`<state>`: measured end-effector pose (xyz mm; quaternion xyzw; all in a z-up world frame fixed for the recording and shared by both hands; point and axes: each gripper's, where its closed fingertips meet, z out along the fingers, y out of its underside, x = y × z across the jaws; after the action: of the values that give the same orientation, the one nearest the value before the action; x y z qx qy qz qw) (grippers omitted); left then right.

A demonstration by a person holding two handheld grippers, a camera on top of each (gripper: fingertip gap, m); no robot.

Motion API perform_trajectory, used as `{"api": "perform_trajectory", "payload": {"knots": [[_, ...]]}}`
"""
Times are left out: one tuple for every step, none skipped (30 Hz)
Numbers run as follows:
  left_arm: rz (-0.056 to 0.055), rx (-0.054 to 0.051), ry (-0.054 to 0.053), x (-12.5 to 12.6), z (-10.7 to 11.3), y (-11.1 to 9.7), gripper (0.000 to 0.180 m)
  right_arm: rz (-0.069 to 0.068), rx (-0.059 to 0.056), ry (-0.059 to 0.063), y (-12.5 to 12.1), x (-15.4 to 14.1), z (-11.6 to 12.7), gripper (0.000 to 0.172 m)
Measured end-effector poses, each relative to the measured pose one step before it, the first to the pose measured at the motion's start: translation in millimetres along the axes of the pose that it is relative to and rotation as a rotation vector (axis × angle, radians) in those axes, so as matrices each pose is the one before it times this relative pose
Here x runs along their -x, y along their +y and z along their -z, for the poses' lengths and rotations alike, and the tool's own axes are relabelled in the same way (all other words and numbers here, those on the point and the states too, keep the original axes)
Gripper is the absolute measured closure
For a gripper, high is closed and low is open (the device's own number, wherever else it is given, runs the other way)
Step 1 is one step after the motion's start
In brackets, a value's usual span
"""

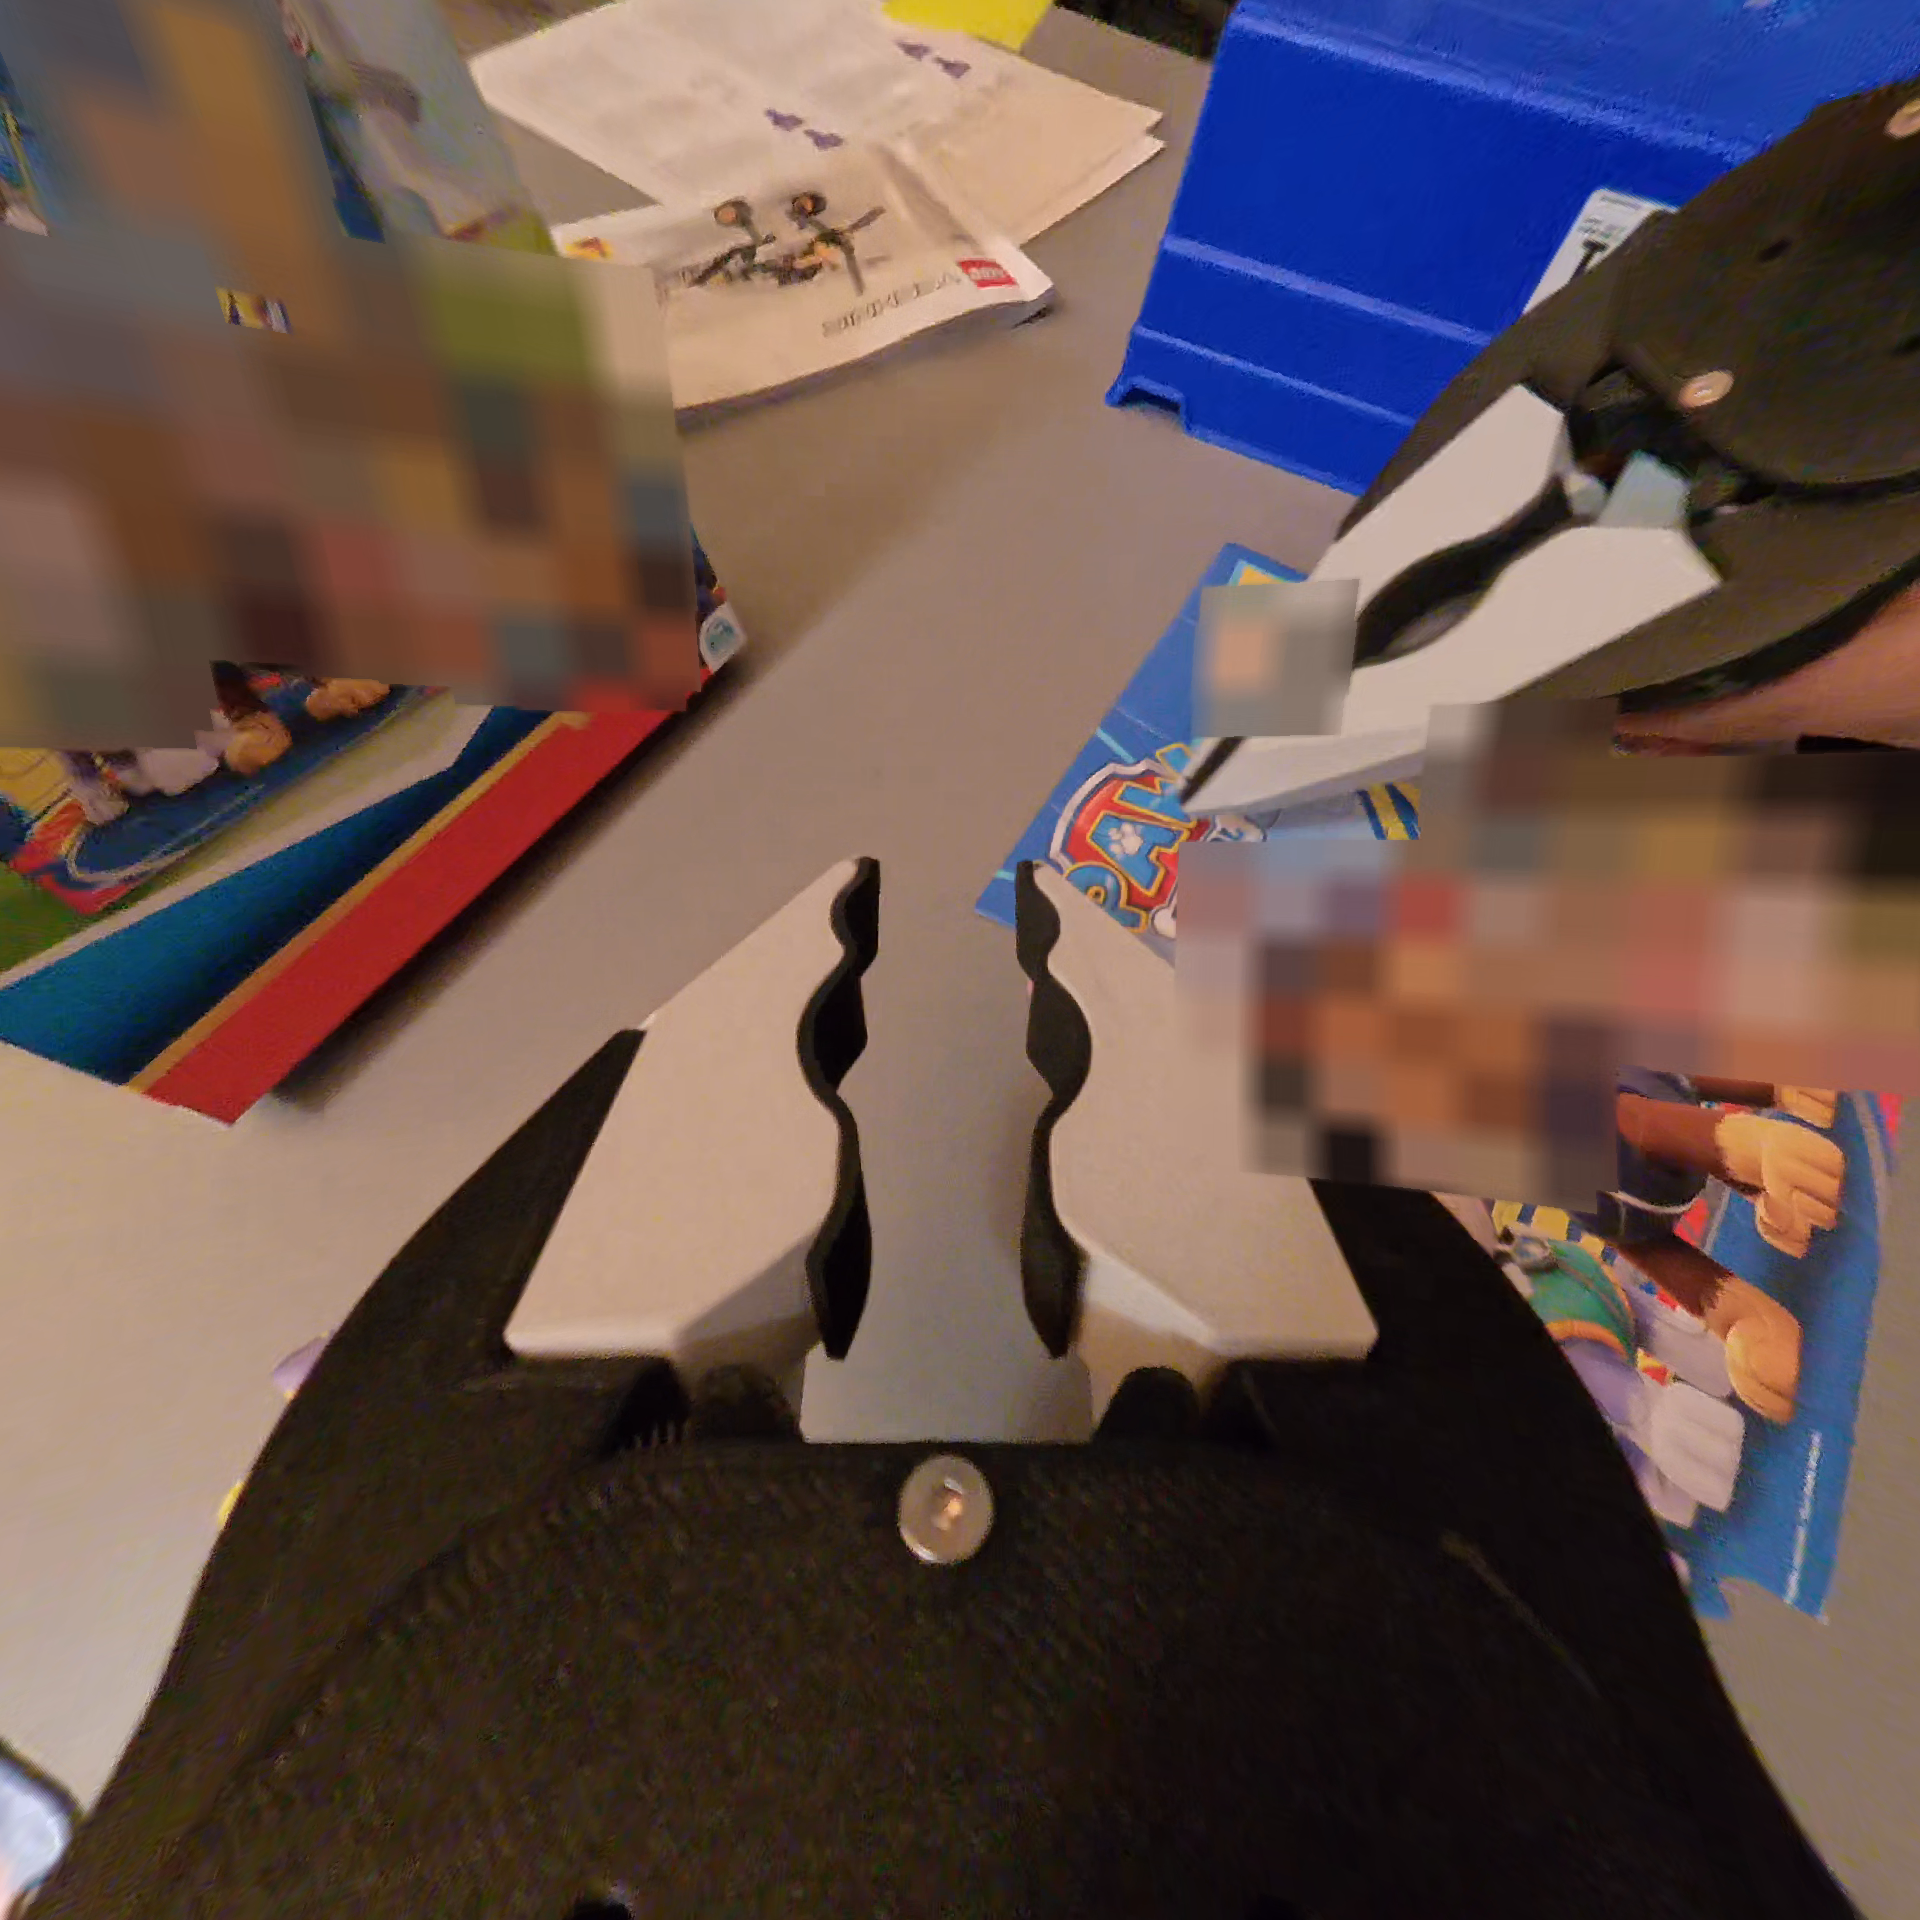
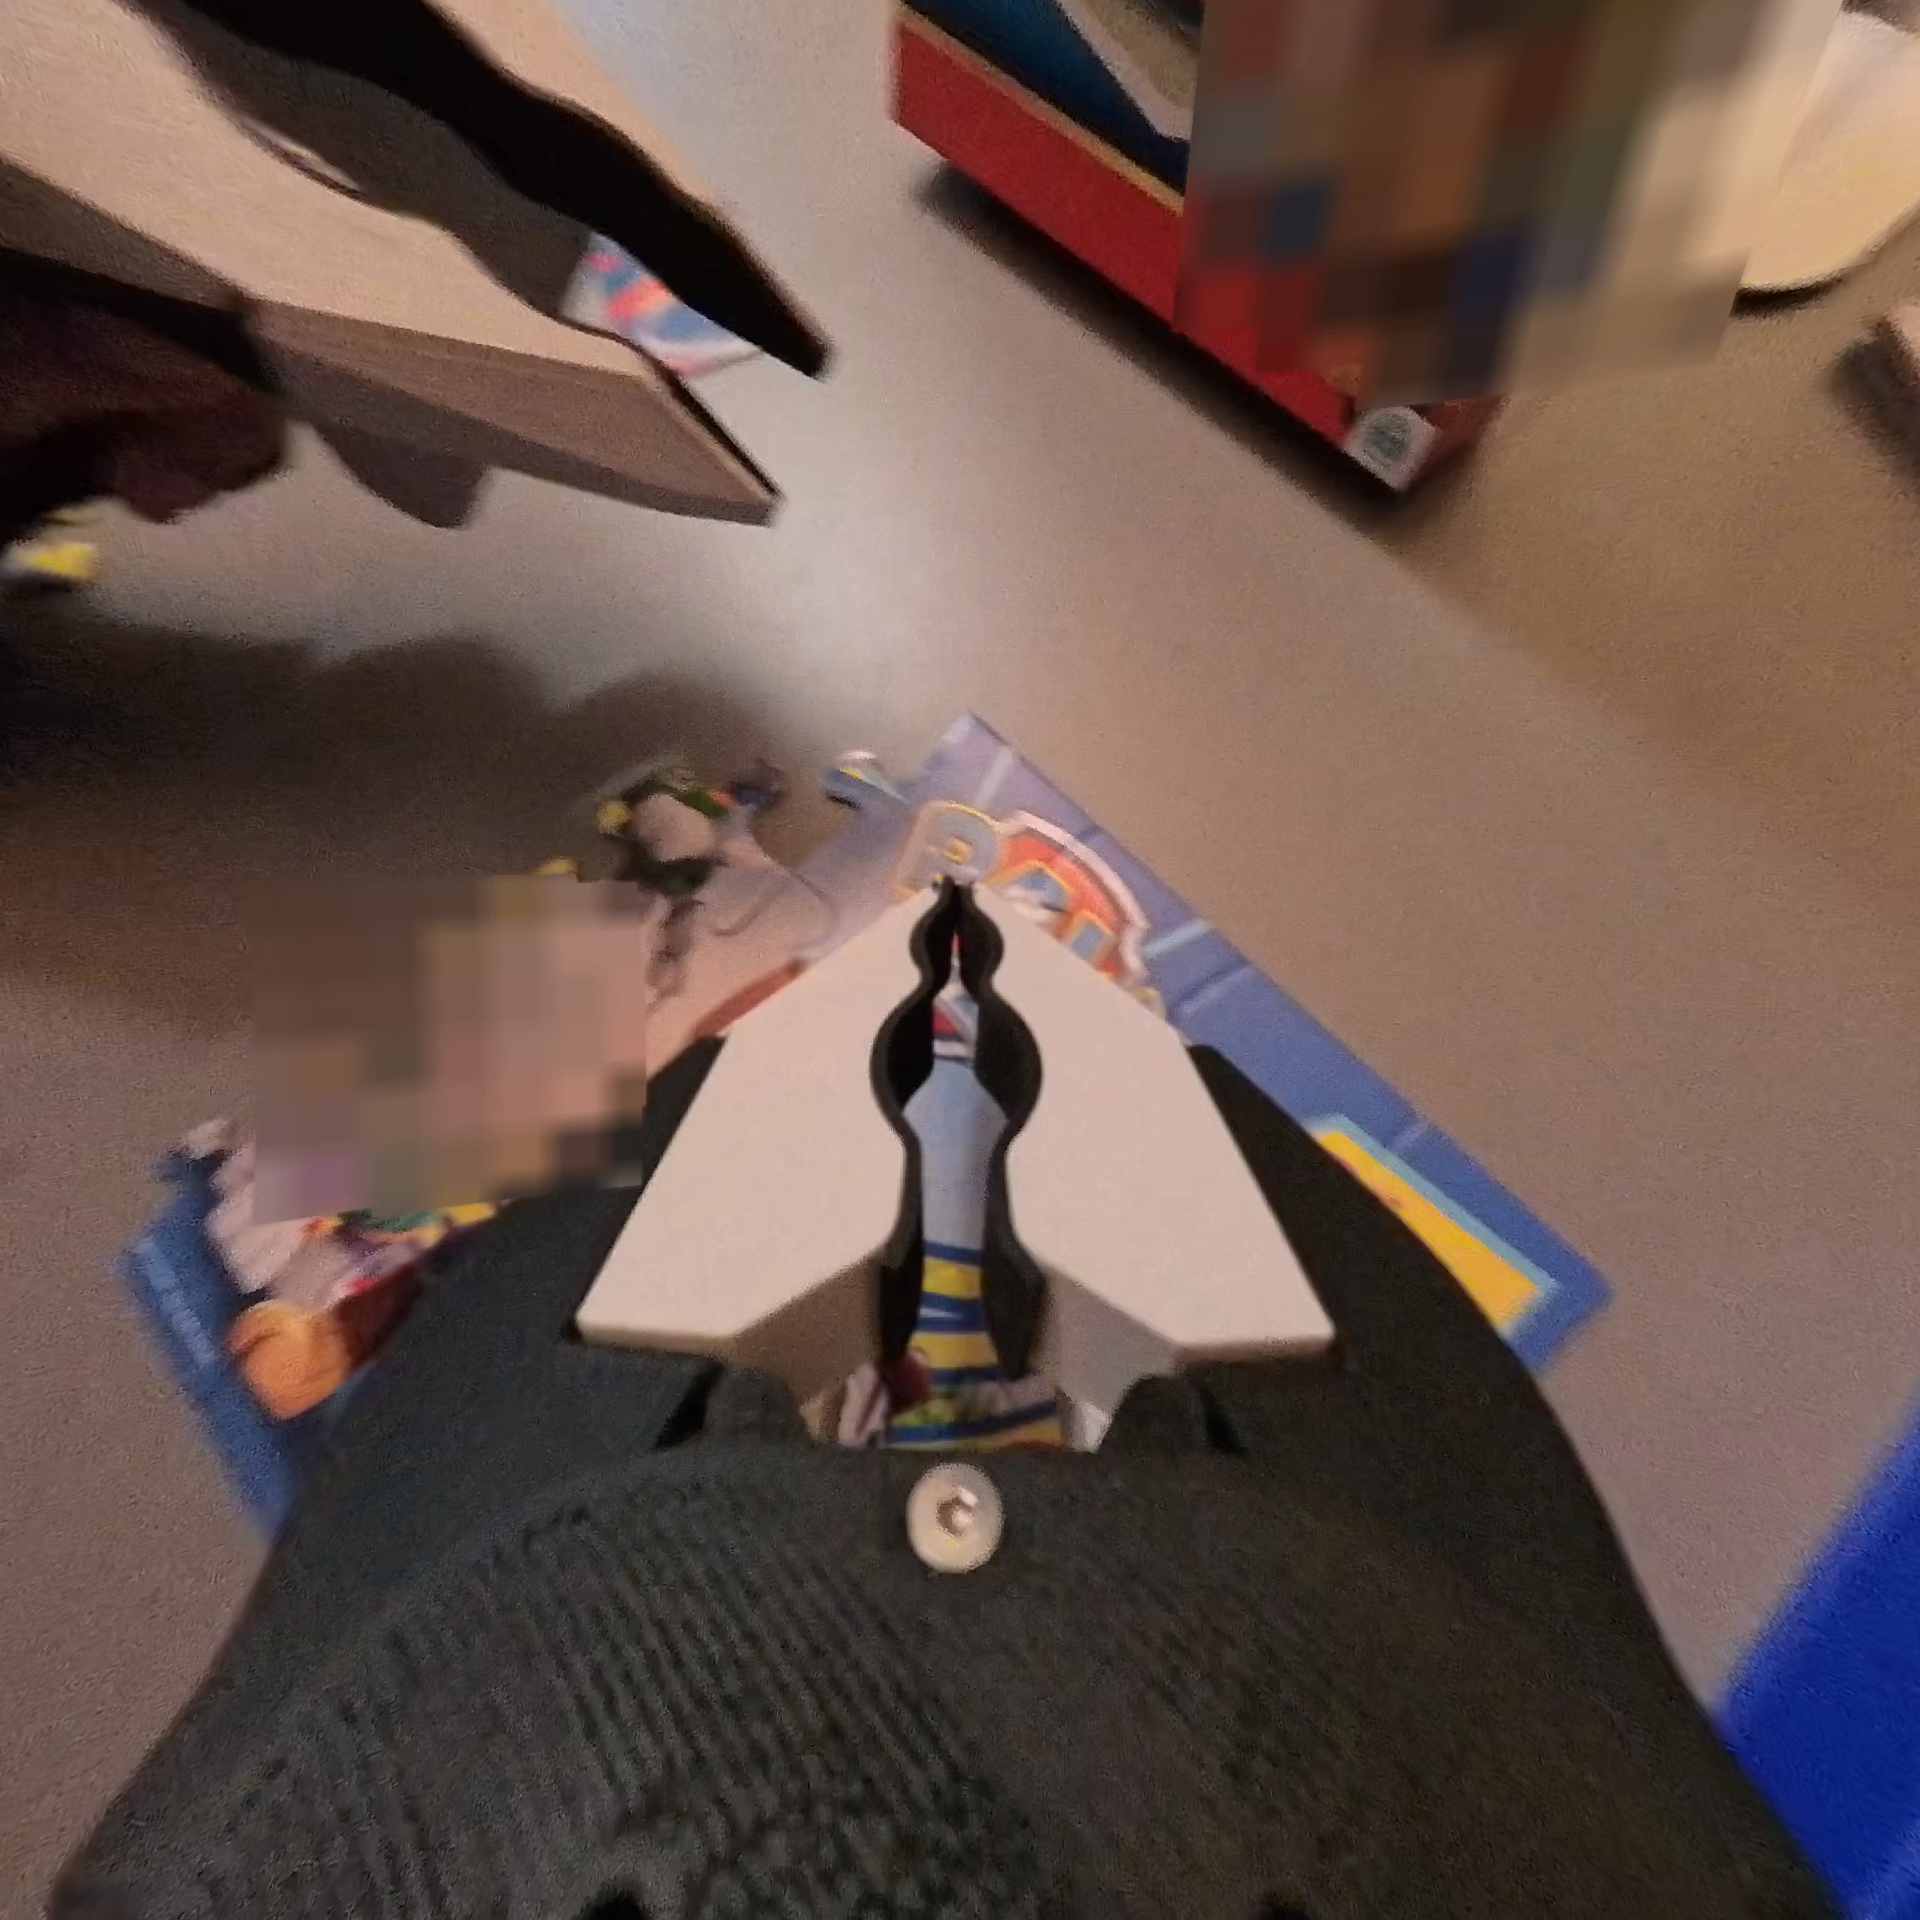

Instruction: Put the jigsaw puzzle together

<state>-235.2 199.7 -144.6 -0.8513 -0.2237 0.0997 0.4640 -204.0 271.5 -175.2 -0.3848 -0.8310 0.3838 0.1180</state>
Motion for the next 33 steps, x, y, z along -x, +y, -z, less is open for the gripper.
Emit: {"api": "perform_trajectory", "payload": {"knots": [[0.0116,0.0127,0.0093,2.08,0.33,2.51,0.156,0.0028,-0.0253,-0.0811,-4.33,13.49,0.34,0.172],[0.0087,0.0071,0.0074,1.0,-0.77,2.25,0.156,0.0146,-0.0051,-0.0777,-1.09,13.22,-0.82,0.172],[0.0076,0.007,0.0097,-0.56,-1.85,2.29,0.156,0.0304,0.0151,-0.0568,1.51,11.75,-2.01,0.172],[0.0068,0.0127,0.0141,-2.21,-2.31,2.79,0.157,0.0434,0.0292,-0.024,4.23,6.83,-3.3,0.172],[0.003,0.0117,0.0143,-3.1,-2.28,2.33,0.157,0.0457,0.033,-0.0121,4.77,5.38,-3.99,0.172],[-0.0023,0.0075,0.0085,-2.79,-1.81,1.55,0.157,0.0362,0.0284,-0.0279,3.86,7.81,-4.24,0.172],[-0.0085,0.0052,0.0008,-1.89,-1.41,1.09,0.157,0.0225,0.0169,-0.0307,1.86,7.25,-4.25,0.172],[-0.0124,0.0054,-0.0057,-0.83,-1.13,0.8,0.157,0.0118,0.0102,-0.0213,0.72,5.03,-3.81,0.172],[-0.0134,0.0052,-0.0092,-0.01,-0.54,0.63,0.157,0.0085,0.0163,-0.0189,2.18,4.08,-3.57,0.172],[-0.0114,0.0037,-0.0104,0.62,-0.25,0.49,0.157,0.0042,0.0419,0.0088,7.33,-1.5,-4.37,0.172],[-0.0072,0.001,-0.0077,0.69,0.04,0.17,0.157,-0.0031,0.0042,0.0089,1.13,-1.89,-1.2,0.172],[-0.0011,-0.0008,-0.003,0.53,0.08,-0.14,0.157,-0.0085,0.0128,0.0142,2.24,-3.31,0.65,0.172],[0.0035,-0.0018,0.0022,0.1,0.19,-0.3,0.157,-0.0007,0.0022,0.0054,0.69,-1.29,0.48,0.172],[0.0055,-0.0023,0.0032,0.18,0.21,-0.35,0.157,0.0034,0.0031,0.017,0.48,-2.58,0.54,0.172],[0.0047,-0.0026,0.0023,0.24,0.26,-0.21,0.157,0.0063,-0.0019,0.0186,-0.49,-2.3,0.64,0.172],[0.0029,-0.0004,0.0004,0.5,0.14,0.02,0.157,0.003,-0.0076,0.0009,-1.49,0.19,-0.04,0.172],[0.0008,0.0004,-0.0003,0.38,0.21,0.04,0.157,-0.0013,-0.0078,-0.0145,-1.33,2.32,0.03,0.172],[-0.0002,-0.0015,-0.0011,0.35,0.07,-0.21,0.157,-0.0029,0.0071,-0.0088,0.88,1.63,-1.62,0.172],[-0.0005,-0.001,-0.0002,0.02,0.1,-0.13,0.157,-0.001,0.0094,0.0015,1.36,-0.01,-1.05,0.172],[-0.0007,-0.0005,-0.0001,-0.17,0.02,-0.14,0.157,-0.002,0.0052,0.0003,0.42,0.32,-0.6,0.172],[-0.001,-0.0004,-0.0007,-0.06,-0.03,-0.04,0.157,0.0012,-0.0001,-0.0061,-0.02,1.21,-0.49,0.172],[-0.0011,0.0007,-0.0006,-0.05,-0.2,0.05,0.157,0.0036,0.0003,-0.0055,-0.29,1.66,-0.46,0.172],[-0.0013,0.0004,-0.0009,-0.03,-0.17,0.17,0.157,0.0074,0.0026,-0.0232,-0.02,4.24,-0.92,0.172],[-0.0009,0.0009,-0.0003,-0.08,-0.11,0.13,0.157,0.0082,-0.0009,-0.0332,-0.75,6.2,-1.77,0.172],[-0.0004,0.0006,0.0002,-0.04,-0.09,0.11,0.157,0.0095,0.004,-0.0463,-0.24,9.32,-2.71,0.172],[-0.0003,-0.0004,-0.0005,0.09,-0.09,0.02,0.157,0.009,0.0004,-0.056,-0.63,10.39,-3.0,0.172],[-0.0003,-0.0004,-0.0002,0.05,0.03,-0.14,0.157,0.0034,0.0063,-0.0622,0.58,10.74,-3.73,0.172],[0.0,-0.0006,0.0001,-0.11,0.05,-0.13,0.157,-0.0003,0.0079,-0.0552,0.47,9.55,-3.43,0.172],[0.0001,-0.0004,0.0001,0.1,0.07,-0.11,0.157,0.0018,0.007,-0.0348,-0.38,6.52,-3.56,0.172],[-0.0001,0.0003,0.0,-0.03,-0.11,0.06,0.157,0.0076,0.0028,-0.0077,-1.34,2.11,-2.25,0.172],[-0.0005,0.0007,-0.0004,0.09,0.05,0.1,0.157,0.0079,-0.0008,0.0108,-1.45,-0.82,-1.13,0.172],[-0.0007,0.0005,-0.0011,0.15,-0.04,0.02,0.157,0.0049,-0.0072,0.0358,-2.12,-5.03,0.46,0.172],[-0.0004,-0.001,-0.0011,0.18,0.23,-0.17,0.157,0.0041,-0.01,0.0592,-2.27,-9.06,1.4,0.172]]}}
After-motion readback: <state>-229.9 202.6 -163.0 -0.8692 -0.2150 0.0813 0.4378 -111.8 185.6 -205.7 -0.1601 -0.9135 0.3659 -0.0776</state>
